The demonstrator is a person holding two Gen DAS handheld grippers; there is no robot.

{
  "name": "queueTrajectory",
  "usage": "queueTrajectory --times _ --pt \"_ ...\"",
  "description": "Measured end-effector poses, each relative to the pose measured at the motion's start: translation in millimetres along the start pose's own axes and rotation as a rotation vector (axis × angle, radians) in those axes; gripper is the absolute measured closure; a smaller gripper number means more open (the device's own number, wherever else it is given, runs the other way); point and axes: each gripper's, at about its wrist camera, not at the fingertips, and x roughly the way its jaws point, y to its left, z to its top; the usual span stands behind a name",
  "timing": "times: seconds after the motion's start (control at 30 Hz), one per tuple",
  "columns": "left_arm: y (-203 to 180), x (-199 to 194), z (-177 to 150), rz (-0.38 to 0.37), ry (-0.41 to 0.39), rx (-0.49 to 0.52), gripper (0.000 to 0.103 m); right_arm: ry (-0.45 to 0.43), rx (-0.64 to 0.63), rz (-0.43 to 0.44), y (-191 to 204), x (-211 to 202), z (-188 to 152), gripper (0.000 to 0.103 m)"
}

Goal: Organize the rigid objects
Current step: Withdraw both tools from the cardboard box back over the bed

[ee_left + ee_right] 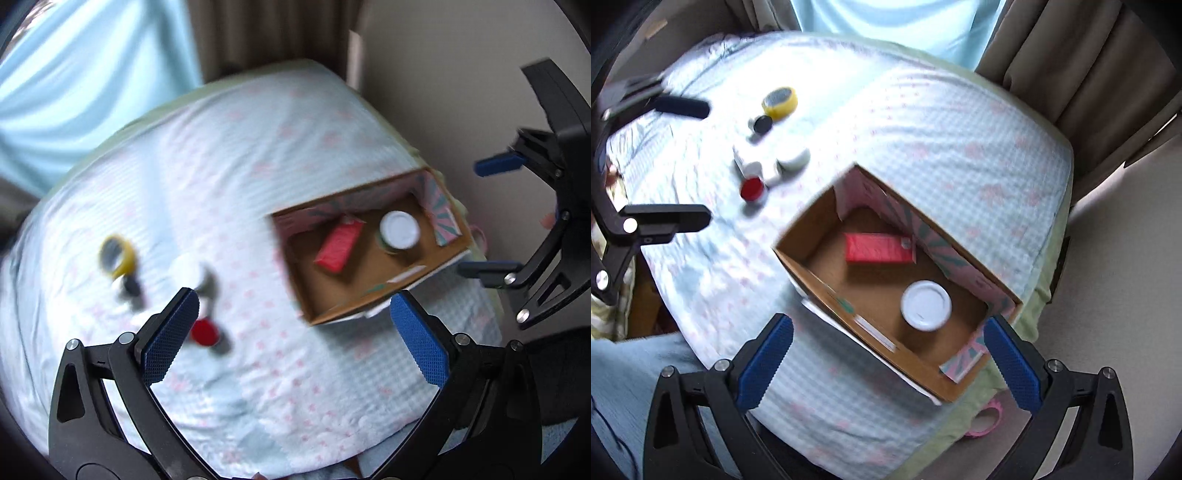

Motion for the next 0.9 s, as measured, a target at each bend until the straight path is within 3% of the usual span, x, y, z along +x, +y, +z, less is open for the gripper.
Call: queueTrajectory --times 0.17,0.37,0.67,0.9 --pt "76 -35 -41 0.046 -0.029 -0.157 0.000 -0.048 0.060 -0.014 39 -21 30 0.000" --pt "167 -64 -83 0.088 -0.062 -0.253 0.000 -0.082 0.201 0.000 91 -29 71 0.000" --pt "279 -63 -116 0.100 -0.058 -0.250 0.000 -0.139 0.513 0.059 159 -11 124 0.000" --pt "340 -25 -116 0.070 -0.024 -0.246 0.000 -0.146 0.653 0.003 199 23 165 0.000"
